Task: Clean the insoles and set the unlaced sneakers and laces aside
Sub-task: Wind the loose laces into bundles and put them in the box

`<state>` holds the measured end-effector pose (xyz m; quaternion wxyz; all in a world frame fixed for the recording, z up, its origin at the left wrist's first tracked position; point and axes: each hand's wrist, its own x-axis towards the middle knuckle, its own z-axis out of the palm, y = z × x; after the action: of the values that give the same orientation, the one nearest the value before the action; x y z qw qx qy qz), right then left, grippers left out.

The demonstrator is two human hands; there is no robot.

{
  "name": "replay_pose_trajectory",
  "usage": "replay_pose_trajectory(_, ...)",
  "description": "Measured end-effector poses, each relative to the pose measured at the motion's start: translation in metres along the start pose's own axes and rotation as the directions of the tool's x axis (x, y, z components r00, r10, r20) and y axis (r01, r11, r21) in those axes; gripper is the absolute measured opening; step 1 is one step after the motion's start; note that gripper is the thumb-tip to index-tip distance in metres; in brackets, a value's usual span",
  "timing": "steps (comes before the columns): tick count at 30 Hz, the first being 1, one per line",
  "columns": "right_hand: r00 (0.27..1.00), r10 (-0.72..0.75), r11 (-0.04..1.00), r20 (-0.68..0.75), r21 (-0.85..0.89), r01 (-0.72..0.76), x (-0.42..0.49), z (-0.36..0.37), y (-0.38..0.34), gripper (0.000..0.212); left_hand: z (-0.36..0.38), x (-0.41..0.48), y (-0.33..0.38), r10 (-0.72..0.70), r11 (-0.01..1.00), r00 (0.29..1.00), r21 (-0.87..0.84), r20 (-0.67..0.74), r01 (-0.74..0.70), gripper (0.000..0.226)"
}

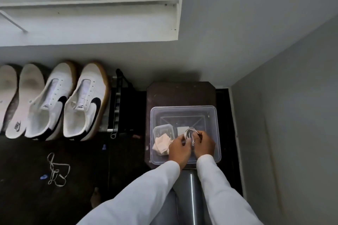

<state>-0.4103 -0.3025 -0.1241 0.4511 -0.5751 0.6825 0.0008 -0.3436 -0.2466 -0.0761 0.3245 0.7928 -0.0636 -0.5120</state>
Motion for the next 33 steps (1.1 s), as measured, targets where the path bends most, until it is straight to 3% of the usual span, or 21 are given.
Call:
replay_pose_trajectory(8,0.995,-0.090,0.989,0.039,-0.115,0.094,0.007,0.016,0.017,0.024,0.011,0.007,-0.014,-0.039,0.999,0.999,0.027,0.001,0.039,0.022)
replay_pose_trajectory(13,0.991,-0.116,0.972,0.066,-0.196,0.127,0.004,0.014,0.021,0.032,0.008,0.002,-0.014,0.008,0.994,1.000,0.105,0.028,-0.011,0.031)
replay_pose_trajectory(16,0.989,-0.126,0.965,0.075,-0.222,0.140,-0.005,0.007,0.019,0.040,0.002,-0.007,-0.015,0.086,0.984,0.996,0.152,0.031,-0.089,0.039)
replay_pose_trajectory(19,0.984,-0.170,0.940,0.051,-0.290,0.177,-0.023,-0.001,0.013,0.044,-0.012,-0.021,-0.020,0.251,0.956,0.967,0.150,0.037,-0.254,0.029)
replay_pose_trajectory(23,0.961,-0.270,0.897,0.063,-0.345,0.275,-0.061,-0.007,0.002,0.041,-0.049,-0.046,-0.032,0.383,0.837,0.916,0.375,0.120,-0.399,0.051)
replay_pose_trajectory(30,0.861,-0.477,0.661,0.178,-0.572,0.485,-0.154,0.023,-0.010,0.050,-0.141,-0.090,-0.089,0.524,0.451,0.814,0.730,0.250,-0.514,0.060)
replay_pose_trajectory(33,0.838,-0.487,0.555,0.246,-0.654,0.515,-0.205,0.061,-0.010,0.054,-0.189,-0.110,-0.131,0.450,0.390,0.853,0.801,0.265,-0.455,0.073)
